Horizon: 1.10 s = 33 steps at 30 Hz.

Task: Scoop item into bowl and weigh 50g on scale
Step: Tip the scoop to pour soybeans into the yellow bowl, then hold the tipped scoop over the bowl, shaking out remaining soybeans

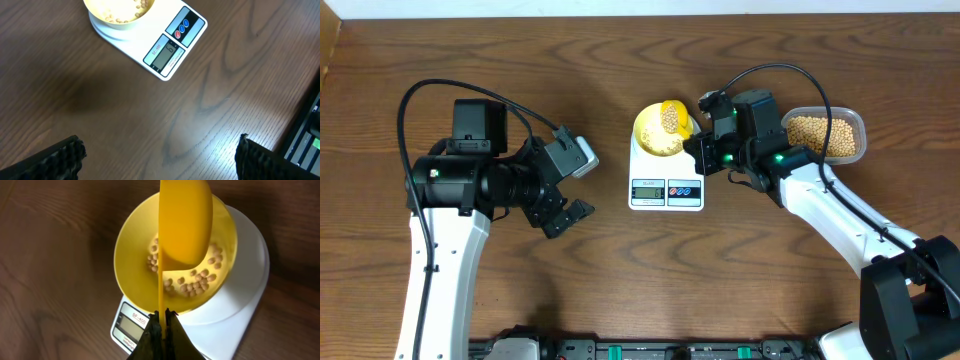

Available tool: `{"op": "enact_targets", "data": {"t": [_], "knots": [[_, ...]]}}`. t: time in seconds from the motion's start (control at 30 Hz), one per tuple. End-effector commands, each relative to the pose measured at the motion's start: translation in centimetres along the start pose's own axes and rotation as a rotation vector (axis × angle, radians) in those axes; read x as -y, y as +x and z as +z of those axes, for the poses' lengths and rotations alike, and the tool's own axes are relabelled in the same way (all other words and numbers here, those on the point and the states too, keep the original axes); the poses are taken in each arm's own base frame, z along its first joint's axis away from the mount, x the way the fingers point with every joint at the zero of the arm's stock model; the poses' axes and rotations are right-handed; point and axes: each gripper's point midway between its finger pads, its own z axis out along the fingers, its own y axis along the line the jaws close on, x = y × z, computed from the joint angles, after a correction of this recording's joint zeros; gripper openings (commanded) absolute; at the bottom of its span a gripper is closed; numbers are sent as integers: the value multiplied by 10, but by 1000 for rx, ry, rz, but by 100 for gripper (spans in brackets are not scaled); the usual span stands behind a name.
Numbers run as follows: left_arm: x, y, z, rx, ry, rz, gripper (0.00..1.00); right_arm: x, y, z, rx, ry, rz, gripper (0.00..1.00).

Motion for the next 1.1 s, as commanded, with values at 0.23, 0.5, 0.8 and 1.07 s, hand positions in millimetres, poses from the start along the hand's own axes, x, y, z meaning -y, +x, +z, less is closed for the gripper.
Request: {"op": "enact_targets", "data": {"t": [0.23,0.5,0.8,1.07], "knots": [[0,-1,-1,7,3,5,98,3,0,3,0,23,-19,1],[0,-1,-1,7,3,5,98,3,1,3,-2,23,-19,1],[-1,-1,-1,7,2,5,98,3,-1,3,6,22,-22,1],[0,-1,-1,7,3,5,98,3,-1,3,4,23,-37,1]]}}
